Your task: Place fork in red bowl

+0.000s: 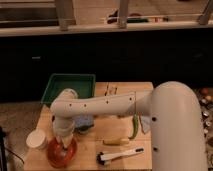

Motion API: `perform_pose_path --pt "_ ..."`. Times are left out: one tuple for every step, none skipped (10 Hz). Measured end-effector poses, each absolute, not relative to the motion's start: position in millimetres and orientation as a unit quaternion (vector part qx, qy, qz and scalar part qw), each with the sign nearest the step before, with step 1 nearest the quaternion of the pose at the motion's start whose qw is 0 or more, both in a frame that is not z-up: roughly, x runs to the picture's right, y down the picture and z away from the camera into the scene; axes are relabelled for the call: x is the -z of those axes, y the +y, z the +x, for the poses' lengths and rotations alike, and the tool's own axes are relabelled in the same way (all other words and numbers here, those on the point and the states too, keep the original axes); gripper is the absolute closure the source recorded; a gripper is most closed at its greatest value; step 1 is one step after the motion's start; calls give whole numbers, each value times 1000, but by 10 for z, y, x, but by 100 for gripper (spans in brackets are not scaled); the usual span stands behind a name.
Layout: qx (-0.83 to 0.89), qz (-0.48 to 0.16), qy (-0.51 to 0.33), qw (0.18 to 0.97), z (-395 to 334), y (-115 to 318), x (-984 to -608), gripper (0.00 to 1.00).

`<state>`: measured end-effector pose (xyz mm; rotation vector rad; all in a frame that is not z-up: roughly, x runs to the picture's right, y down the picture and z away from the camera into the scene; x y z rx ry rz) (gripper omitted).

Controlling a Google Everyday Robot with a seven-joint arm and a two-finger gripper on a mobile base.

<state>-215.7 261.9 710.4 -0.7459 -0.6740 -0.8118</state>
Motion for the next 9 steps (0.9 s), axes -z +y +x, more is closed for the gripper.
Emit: perform_pose_path --pt "378 -348 -314 798 -2157 2623 -7106 20" --pt "378 -349 -315 798 -2157 2625 -7112 20" --pt "377 -348 -315 798 -2149 2621 -7114 20" --pt "375 -348 -317 799 -2143 2623 -7117 20" --pt "374 -347 -319 799 -2143 2622 -7122 20" --pt "374 -347 -320 798 -2141 2621 -7127 20" --pt "374 -346 -322 798 -2147 2619 -7125 20" --pt "374 -346 -322 798 -2151 2620 -7124 20" --pt "375 -344 -323 798 -2153 2621 -7119 20"
